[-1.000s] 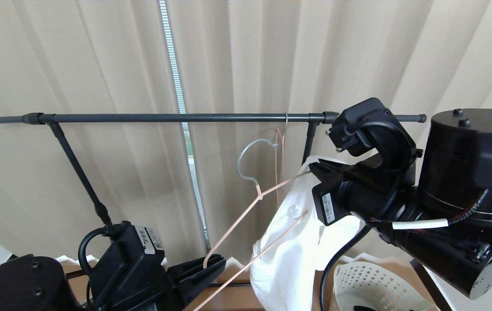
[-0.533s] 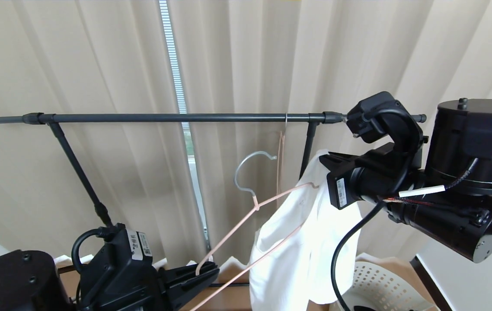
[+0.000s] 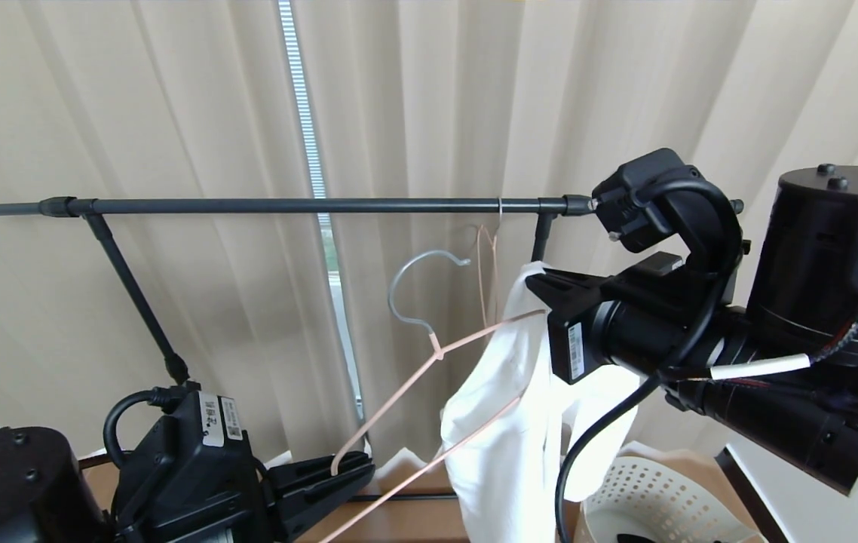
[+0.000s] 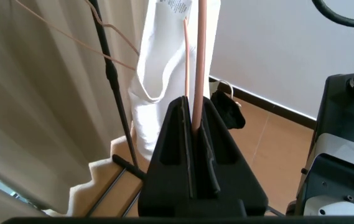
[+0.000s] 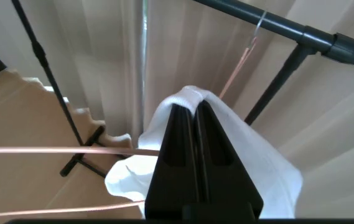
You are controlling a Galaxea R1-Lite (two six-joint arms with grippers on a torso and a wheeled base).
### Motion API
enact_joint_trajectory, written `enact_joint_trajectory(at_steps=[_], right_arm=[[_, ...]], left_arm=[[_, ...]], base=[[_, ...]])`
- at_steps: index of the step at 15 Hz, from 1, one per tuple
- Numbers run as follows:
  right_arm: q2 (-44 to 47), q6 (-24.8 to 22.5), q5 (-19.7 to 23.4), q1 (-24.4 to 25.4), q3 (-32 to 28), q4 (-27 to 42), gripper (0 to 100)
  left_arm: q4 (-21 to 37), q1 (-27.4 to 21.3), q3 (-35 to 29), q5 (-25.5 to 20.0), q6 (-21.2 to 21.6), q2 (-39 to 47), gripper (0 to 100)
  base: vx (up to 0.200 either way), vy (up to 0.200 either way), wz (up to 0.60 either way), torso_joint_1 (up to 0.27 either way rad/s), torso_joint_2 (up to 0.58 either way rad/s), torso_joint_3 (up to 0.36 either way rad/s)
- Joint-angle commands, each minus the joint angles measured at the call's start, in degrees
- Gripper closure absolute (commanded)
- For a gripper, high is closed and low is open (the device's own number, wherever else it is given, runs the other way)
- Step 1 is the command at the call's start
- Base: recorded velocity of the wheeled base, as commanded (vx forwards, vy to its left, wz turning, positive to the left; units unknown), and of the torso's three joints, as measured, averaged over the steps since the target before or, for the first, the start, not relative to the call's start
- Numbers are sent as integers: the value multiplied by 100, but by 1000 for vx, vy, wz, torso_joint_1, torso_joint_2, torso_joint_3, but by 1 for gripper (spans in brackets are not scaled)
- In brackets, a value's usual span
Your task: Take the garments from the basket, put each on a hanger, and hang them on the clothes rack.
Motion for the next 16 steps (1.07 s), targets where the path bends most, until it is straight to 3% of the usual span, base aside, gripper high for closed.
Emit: enact_joint_trajectory(at_steps=[1,10,16], right_arm=[[3,7,1,196,24,-1,100],[3,306,-26,1075,111,26,100],[-32,447,-87,1224,85,-9,100]], left_arm=[[-2,0,2,1,10,-11,100],[-2,-26,20,10,10,-2,100],[-11,-26,29,10,28,-20,100]], base=[[0,0,0,0,0,0],[0,0,0,0,0,0],[0,0,0,0,0,0]])
